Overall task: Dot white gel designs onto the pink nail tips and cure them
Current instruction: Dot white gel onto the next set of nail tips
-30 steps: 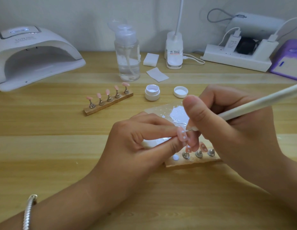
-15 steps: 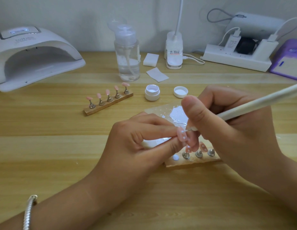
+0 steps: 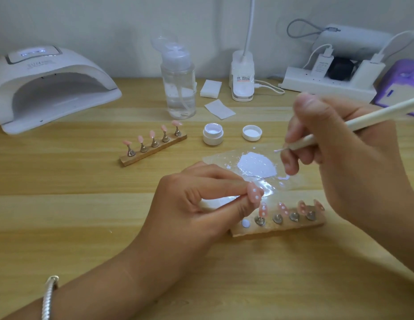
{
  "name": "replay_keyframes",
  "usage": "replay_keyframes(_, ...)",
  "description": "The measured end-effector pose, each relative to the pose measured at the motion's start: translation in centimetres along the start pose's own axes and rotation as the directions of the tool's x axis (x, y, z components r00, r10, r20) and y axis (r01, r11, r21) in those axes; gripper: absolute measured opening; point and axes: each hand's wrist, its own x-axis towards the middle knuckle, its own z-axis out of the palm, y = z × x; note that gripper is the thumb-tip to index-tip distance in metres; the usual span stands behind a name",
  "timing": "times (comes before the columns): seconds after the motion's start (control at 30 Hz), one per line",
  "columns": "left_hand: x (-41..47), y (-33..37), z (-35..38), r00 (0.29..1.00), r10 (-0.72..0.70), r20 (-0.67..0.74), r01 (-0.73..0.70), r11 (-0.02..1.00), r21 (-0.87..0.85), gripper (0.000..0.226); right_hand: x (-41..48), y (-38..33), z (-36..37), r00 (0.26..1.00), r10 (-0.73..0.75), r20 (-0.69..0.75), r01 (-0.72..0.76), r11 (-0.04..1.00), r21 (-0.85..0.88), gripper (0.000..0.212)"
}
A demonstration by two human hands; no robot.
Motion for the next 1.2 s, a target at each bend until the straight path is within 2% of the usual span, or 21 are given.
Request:
replay_keyframes(0.1, 0.0, 0.0, 0.0, 1.000, 0.002, -0.001, -0.002, 1.000, 0.014, 0.006, 0.9, 0.5, -0.9, 0.996, 0.086, -0.020, -0.088, 0.983, -0.162, 0.048)
replay_keyframes(0.2, 0.1, 0.1, -0.1, 1.000, 0.016, -0.013, -0.015, 0.999, 0.035, 0.008, 1.6, 1.8, -1.9, 0.977, 0.213, 0.030, -0.187, 0.908, -0.374, 0.046)
replay_keyframes(0.33, 0.2, 0.0, -0.1, 1.000, 0.017, -0.023, -0.016, 0.999, 0.045, 0.009, 1.8, 3.1, -2.7, 0.957, 0.287, 0.028, -0.241, 0.849, -0.471, 0.045)
replay_keyframes(1.03, 0.2, 0.0, -0.1, 1.000, 0.013, -0.014, -0.012, 0.999, 0.036, 0.008, 1.6, 3.9, -2.8, 0.949, 0.307, 0.067, -0.241, 0.850, -0.469, 0.039)
replay_keyframes(1.2, 0.1, 0.0, 0.0, 1.000, 0.000, -0.015, 0.000, 1.000, 0.009, 0.005, 1.6, 3.2, -2.5, 0.974, 0.223, 0.050, -0.186, 0.901, -0.391, 0.042)
